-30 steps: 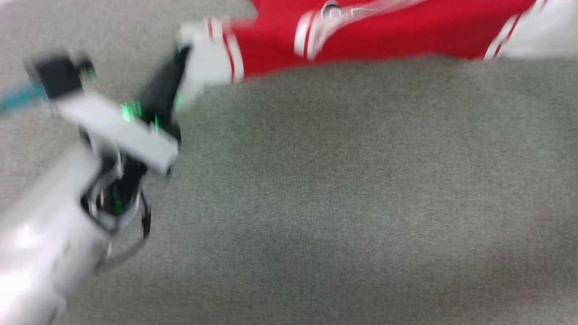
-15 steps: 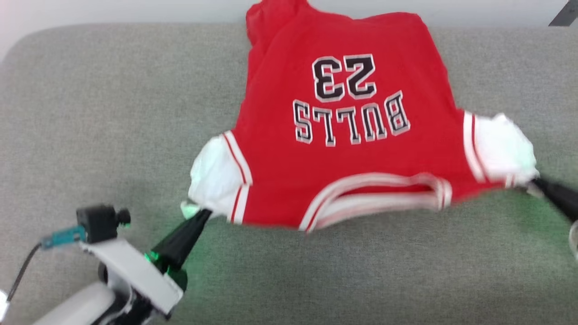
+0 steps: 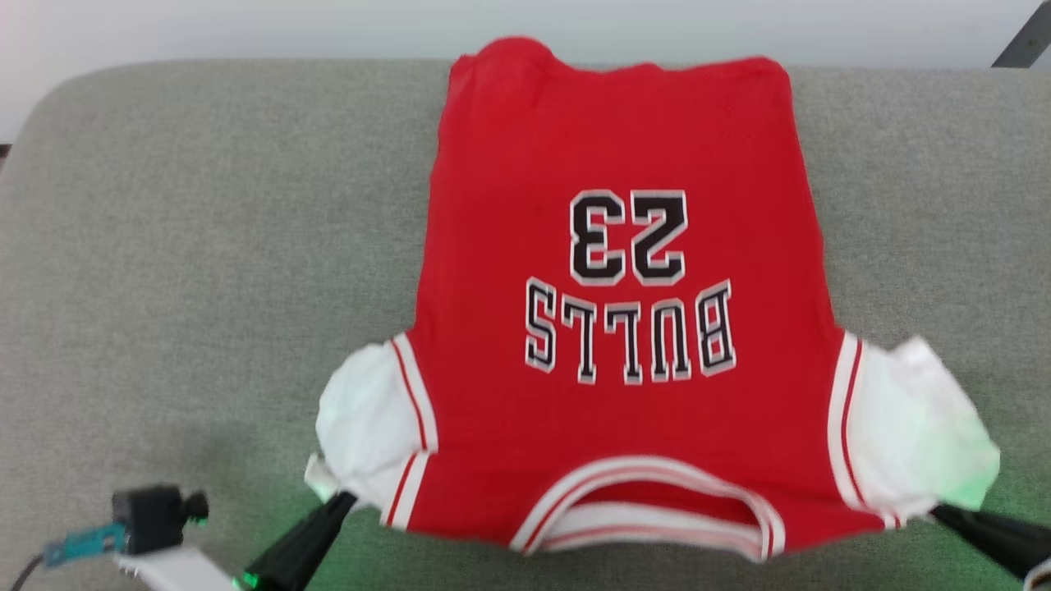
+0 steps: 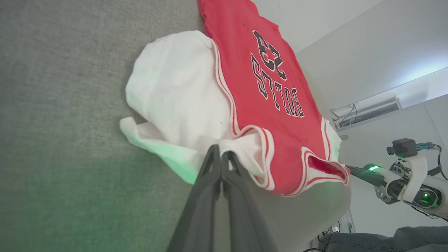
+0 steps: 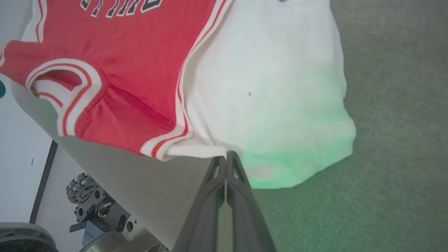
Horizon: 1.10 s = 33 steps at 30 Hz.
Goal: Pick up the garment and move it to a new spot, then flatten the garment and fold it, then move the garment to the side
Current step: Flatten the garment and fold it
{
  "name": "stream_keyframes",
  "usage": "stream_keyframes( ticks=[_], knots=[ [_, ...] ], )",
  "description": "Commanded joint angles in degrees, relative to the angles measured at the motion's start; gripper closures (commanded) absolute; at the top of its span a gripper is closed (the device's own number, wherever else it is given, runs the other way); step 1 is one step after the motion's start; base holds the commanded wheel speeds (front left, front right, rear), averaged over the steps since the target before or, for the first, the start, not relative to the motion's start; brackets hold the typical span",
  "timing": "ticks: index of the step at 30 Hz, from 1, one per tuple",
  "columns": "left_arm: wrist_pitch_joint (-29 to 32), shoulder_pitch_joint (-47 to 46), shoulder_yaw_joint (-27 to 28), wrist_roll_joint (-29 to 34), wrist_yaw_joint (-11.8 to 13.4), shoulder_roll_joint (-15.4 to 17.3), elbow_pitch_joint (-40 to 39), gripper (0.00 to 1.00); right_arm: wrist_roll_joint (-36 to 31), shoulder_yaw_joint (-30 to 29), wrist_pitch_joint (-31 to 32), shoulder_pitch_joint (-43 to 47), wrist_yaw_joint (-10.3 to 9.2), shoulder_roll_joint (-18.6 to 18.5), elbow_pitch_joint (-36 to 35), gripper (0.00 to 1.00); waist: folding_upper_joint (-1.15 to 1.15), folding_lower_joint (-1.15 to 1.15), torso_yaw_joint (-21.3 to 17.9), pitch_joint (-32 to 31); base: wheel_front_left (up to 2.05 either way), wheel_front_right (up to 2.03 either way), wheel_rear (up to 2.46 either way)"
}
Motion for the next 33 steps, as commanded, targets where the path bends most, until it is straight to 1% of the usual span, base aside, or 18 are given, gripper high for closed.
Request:
stream_keyframes(
  ticks=[1, 4, 6, 8, 10, 12, 16, 17, 20, 25, 28, 33],
  knots=[
    [0.01, 2.15, 0.87, 0.21, -0.1, 0.67, -0.75, 1.0, 0.03, 0.16, 0.49, 1.47, -0.09, -1.22, -0.97, 1.0, 0.0, 0.0, 0.09, -0.49, 0.0, 0.0, 0.0],
    [0.01, 5.89, 2.85, 1.16, -0.02, 1.71, -1.53, 1.0, 0.67, 0.12, 0.25, 3.26, -0.09, -2.84, -2.72, 1.0, 0.0, 0.0, 0.26, -1.4, 0.0, 0.0, 0.0],
    [0.0, 7.36, 4.26, 2.0, -0.02, 1.32, -2.06, 1.0, 0.86, 0.11, -0.25, 3.94, -0.09, -3.41, -3.15, 1.0, 0.0, 0.0, 0.44, -1.89, 0.0, 0.0, 0.0],
    [0.0, 8.5, 4.25, 3.2, 0.0, 0.81, -2.2, 1.0, -0.09, 0.09, -0.25, 4.11, -0.09, -3.02, -2.49, 1.0, 0.0, 0.0, 0.51, -2.48, 0.0, 0.0, 0.0],
    [0.0, 8.34, 3.71, 4.55, 0.49, 0.05, -1.58, 1.0, -1.77, 0.04, 0.38, 3.21, -0.09, -1.31, -0.83, 1.0, 0.0, 0.0, 0.35, -2.8, 0.0, 0.0, 0.0],
    [0.35, 6.93, 3.01, 5.67, 0.91, -1.38, -0.39, 1.0, -3.21, 0.07, 1.76, 2.68, -0.09, 1.32, 0.89, 1.0, 0.0, 0.0, 0.46, -3.28, 0.0, 0.0, 0.0],
    [1.64, 4.49, 1.67, 6.63, 0.74, -4.71, 3.19, 1.0, -6.27, 0.1, 4.75, 2.04, -0.09, 6.13, 5.22, 1.0, 0.0, 0.0, 0.84, -3.67, 0.0, 0.0, 0.0],
    [1.64, 4.49, 1.67, 6.63, 0.74, -4.71, 3.19, 1.0, -6.27, 0.1, 4.75, 2.04, -0.09, 6.13, 5.22, 1.0, 0.0, 0.0, 0.84, -3.67, 0.0, 0.0, 0.0],
    [2.3, 3.36, 0.64, 6.68, 0.52, -7.33, 6.61, 1.0, -8.46, 0.16, 6.26, 2.55, -0.09, 9.22, 8.44, 1.0, 0.0, 0.0, 1.13, -3.79, 0.0, 0.0, 0.0],
    [2.26, 2.3, -0.7, 7.33, 0.25, -10.3, 12.6, 1.0, -13.02, 0.49, 8.04, 3.97, -0.1, 13.37, 12.73, 1.0, 0.0, 0.0, 1.24, -3.67, 0.0, 0.0, 0.0],
    [2.02, 1.87, -0.9, 6.87, 0.03, -11.74, 14.48, 1.0, -14.44, 0.64, 8.11, 4.12, -0.1, 15.12, 14.11, 1.0, 0.0, 0.0, 1.0, -3.4, 0.0, 0.0, 0.0],
    [1.82, 0.93, -1.33, 7.12, -0.04, -13.05, 16.45, 1.0, -17.42, 0.64, 7.59, 2.79, -0.29, 16.69, 16.25, 1.0, 0.0, 0.0, 0.35, -2.44, 0.0, 0.0, 0.0]
  ],
)
